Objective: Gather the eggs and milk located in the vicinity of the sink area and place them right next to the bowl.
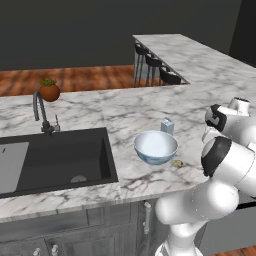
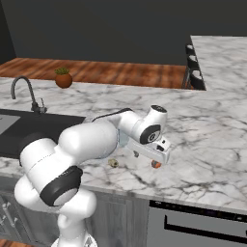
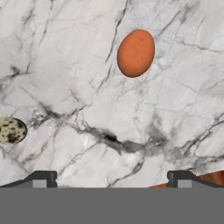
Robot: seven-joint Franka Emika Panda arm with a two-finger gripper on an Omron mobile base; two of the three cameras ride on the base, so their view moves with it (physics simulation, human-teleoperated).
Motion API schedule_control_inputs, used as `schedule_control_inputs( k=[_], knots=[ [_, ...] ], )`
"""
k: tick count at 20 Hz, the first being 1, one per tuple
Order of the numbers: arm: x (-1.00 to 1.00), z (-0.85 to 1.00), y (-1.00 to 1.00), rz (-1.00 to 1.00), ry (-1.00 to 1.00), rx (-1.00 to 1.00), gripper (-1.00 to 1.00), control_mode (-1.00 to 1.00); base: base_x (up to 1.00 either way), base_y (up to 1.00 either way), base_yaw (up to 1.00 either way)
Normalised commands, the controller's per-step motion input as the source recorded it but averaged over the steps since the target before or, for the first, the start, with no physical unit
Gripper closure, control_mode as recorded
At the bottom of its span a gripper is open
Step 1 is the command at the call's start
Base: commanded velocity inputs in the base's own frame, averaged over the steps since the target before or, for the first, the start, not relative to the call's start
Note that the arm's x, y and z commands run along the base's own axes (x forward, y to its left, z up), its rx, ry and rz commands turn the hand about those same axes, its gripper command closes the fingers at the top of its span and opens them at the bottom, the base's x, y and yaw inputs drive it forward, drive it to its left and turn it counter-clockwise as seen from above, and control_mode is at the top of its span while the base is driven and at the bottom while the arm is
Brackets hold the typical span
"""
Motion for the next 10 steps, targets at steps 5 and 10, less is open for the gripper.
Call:
schedule_control_inputs(
  k=[5,10],
  knots=[
    [0.13,-0.15,-0.08,0.00,0.00,-0.02,-1.00,-1.00,0.00,0.00,0.00],
    [0.11,-0.21,-0.12,0.00,0.01,-0.02,-1.00,-1.00,0.00,0.00,0.00]
  ],
)
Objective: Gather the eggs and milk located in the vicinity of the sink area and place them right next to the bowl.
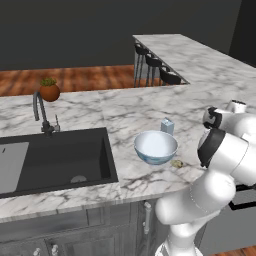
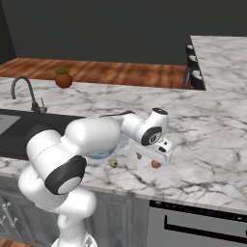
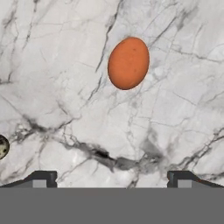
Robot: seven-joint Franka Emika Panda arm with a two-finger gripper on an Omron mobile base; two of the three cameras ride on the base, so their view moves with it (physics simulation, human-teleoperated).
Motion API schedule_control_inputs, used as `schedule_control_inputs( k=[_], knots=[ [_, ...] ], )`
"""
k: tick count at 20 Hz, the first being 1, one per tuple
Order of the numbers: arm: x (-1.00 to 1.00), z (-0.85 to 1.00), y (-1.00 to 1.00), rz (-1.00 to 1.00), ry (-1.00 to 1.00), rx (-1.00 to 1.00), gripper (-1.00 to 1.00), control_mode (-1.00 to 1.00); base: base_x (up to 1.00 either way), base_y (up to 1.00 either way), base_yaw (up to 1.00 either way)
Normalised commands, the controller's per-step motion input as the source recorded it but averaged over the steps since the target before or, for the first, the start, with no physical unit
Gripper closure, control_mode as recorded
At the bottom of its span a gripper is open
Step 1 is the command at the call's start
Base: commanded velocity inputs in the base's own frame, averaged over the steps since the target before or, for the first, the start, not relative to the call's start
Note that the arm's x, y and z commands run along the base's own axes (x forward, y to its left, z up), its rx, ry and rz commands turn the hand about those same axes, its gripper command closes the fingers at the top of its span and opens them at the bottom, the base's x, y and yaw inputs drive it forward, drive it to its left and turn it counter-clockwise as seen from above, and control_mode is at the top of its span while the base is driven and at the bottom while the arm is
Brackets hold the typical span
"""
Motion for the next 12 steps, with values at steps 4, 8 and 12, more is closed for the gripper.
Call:
schedule_control_inputs(
  k=[4,8,12],
  knots=[
    [0.13,-0.16,-0.09,0.00,0.00,-0.02,-1.00,-1.00,0.00,0.00,0.00],
    [0.17,-0.10,-0.08,0.00,0.01,-0.01,-1.00,-1.00,0.00,0.00,0.00],
    [0.17,-0.10,-0.09,0.00,0.00,0.00,-1.00,-1.00,0.00,0.00,0.00]
  ],
)
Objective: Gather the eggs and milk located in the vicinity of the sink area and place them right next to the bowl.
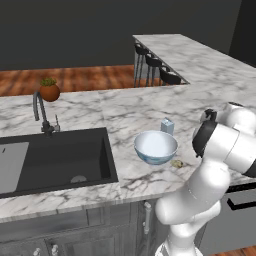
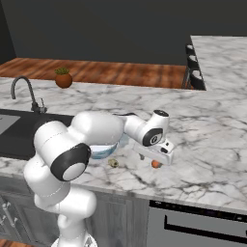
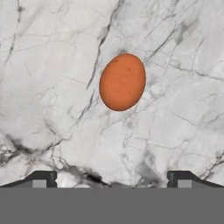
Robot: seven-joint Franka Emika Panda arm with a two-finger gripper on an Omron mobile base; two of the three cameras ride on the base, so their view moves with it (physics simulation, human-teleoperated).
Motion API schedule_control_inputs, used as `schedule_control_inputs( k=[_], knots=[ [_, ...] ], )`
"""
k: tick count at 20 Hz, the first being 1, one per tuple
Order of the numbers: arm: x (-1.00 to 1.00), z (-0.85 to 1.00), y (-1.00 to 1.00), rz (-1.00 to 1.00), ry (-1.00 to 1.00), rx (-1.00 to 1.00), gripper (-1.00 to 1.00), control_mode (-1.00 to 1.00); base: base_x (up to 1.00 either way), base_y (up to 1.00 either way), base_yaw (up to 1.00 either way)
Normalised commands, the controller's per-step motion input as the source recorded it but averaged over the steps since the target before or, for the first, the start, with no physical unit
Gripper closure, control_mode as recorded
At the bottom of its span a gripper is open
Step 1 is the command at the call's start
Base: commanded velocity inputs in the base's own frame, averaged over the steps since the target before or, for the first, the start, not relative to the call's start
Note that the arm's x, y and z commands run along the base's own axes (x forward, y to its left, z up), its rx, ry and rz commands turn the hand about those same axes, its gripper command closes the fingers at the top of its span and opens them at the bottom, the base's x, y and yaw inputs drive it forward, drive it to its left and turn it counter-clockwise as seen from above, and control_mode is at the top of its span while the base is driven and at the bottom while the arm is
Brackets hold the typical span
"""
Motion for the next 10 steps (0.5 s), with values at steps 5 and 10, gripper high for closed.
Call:
schedule_control_inputs(
  k=[5,10],
  knots=[
    [0.17,-0.14,-0.09,0.00,0.01,-0.01,-1.00,-1.00,0.00,0.00,0.00],
    [0.17,-0.14,-0.04,0.00,0.00,-0.02,-1.00,-1.00,0.00,0.00,0.00]
  ],
)
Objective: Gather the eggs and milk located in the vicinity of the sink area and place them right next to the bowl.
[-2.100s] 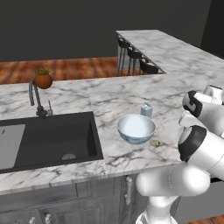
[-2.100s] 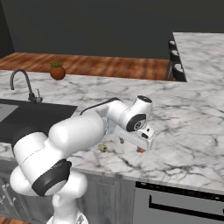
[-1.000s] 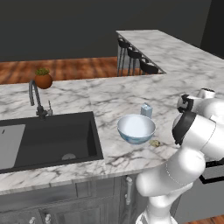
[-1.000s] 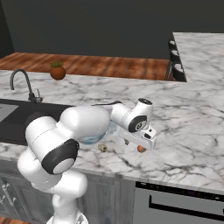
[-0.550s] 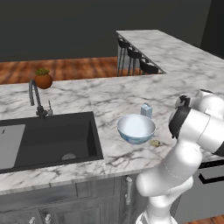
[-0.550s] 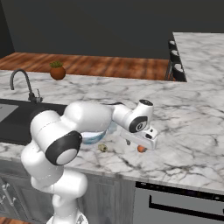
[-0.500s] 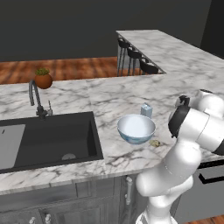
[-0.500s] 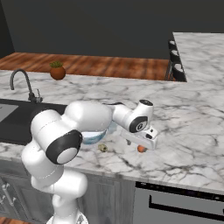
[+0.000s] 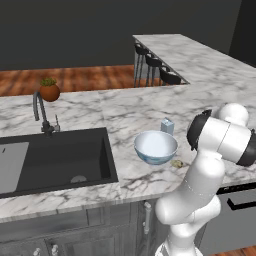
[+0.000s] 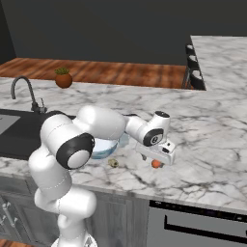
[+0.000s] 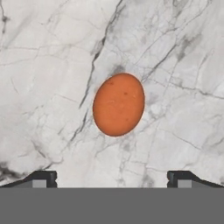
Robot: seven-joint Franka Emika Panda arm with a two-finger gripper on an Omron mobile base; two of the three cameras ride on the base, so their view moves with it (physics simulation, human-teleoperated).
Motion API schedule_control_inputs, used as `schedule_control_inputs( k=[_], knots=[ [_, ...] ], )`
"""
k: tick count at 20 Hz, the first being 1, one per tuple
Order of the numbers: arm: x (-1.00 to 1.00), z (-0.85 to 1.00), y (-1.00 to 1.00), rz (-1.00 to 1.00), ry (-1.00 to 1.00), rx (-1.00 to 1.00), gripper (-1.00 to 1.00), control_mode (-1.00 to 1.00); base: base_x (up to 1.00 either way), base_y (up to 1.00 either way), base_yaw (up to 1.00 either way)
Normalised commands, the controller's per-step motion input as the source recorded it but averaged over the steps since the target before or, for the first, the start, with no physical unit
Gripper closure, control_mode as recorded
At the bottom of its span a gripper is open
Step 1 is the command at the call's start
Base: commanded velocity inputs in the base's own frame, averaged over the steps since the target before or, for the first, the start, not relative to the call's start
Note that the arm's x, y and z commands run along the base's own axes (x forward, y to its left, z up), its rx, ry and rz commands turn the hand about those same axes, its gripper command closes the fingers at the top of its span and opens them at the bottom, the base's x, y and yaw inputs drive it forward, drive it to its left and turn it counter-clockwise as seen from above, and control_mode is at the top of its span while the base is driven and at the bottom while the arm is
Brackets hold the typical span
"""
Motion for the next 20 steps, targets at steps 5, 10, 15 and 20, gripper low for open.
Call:
schedule_control_inputs(
  k=[5,10,15,20],
  knots=[
    [0.18,-0.15,-0.02,0.00,0.00,-0.03,-1.00,-1.00,0.00,0.00,0.00],
    [0.15,-0.14,-0.03,0.00,0.00,-0.02,-1.00,-1.00,0.00,0.00,0.00],
    [0.12,-0.11,-0.12,0.00,0.00,0.00,-1.00,-1.00,0.00,0.00,0.00],
    [0.15,-0.05,-0.13,0.00,0.00,0.00,-1.00,-1.00,0.00,0.00,0.00]
  ],
)
